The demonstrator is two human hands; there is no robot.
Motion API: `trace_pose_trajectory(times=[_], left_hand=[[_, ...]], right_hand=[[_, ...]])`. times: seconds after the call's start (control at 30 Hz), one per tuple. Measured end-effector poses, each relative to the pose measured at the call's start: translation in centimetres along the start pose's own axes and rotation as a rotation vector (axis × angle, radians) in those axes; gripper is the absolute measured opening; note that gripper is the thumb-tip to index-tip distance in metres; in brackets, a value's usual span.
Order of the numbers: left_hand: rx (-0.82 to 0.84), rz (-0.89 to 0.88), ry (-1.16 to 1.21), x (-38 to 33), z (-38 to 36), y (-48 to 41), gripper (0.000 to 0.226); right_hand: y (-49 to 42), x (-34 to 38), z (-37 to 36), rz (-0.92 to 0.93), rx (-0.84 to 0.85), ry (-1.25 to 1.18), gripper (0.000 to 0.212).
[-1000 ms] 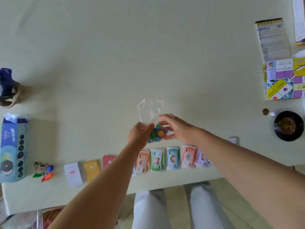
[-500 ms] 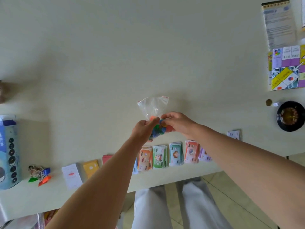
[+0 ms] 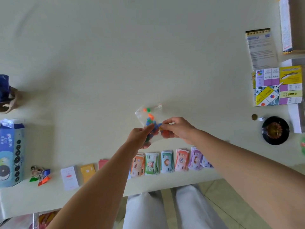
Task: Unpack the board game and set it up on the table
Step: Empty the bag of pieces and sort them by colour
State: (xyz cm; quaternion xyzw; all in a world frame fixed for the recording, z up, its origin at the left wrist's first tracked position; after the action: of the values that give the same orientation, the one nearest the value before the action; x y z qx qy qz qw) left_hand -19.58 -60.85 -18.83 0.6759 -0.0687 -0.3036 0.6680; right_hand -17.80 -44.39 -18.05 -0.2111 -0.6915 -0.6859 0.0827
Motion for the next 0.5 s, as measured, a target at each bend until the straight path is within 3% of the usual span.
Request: trace_pose_trajectory(times=[0.27,0.5], left_hand=[[-0.038,-0.017,0.021,-0.7,-0.4,1.0,0.044],[-0.073,-0.042,0.037,-1.9,-0.5,2.5,0.036]], right_hand=[[1.1,0.5,0.9,0.009,0.001,-0.046,0.03],[2.6,1.3,1.7,0.035,-0.027,-0.012,0.026]])
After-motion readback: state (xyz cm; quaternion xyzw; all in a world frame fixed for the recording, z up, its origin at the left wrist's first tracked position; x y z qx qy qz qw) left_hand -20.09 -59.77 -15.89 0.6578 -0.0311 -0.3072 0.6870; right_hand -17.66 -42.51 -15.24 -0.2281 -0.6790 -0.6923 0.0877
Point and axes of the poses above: each hand's wrist, its own y-axis away from the middle knuckle, its own z-axis out of the back of the hand, x = y × z, the point moved 7 cm from there along -y, towards the middle knuckle, and after that the axes turned 6 degrees about -y, right-handed, at the moved point
